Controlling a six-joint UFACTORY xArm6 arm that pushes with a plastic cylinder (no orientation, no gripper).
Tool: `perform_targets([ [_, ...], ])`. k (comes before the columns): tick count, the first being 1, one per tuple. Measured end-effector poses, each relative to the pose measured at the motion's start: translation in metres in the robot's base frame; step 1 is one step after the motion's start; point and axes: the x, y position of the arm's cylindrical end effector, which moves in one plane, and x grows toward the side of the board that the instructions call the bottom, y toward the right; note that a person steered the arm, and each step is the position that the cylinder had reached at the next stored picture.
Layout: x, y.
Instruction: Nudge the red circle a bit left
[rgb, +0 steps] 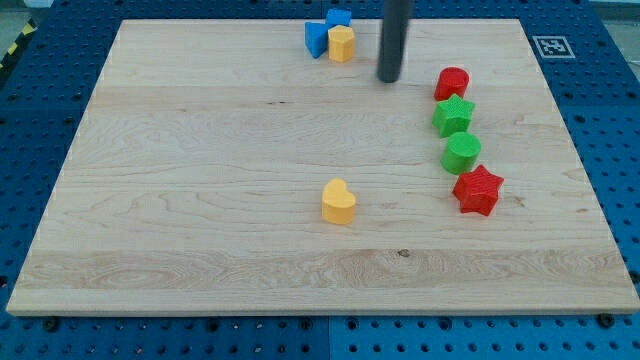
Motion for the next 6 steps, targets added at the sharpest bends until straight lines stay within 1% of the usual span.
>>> perform_targets([
  [2,0.0,0.158],
  [3,0.034,0.202],
  [4,0.07,0.183],
  [5,0.059,0.127],
  [6,0.059,0.111],
])
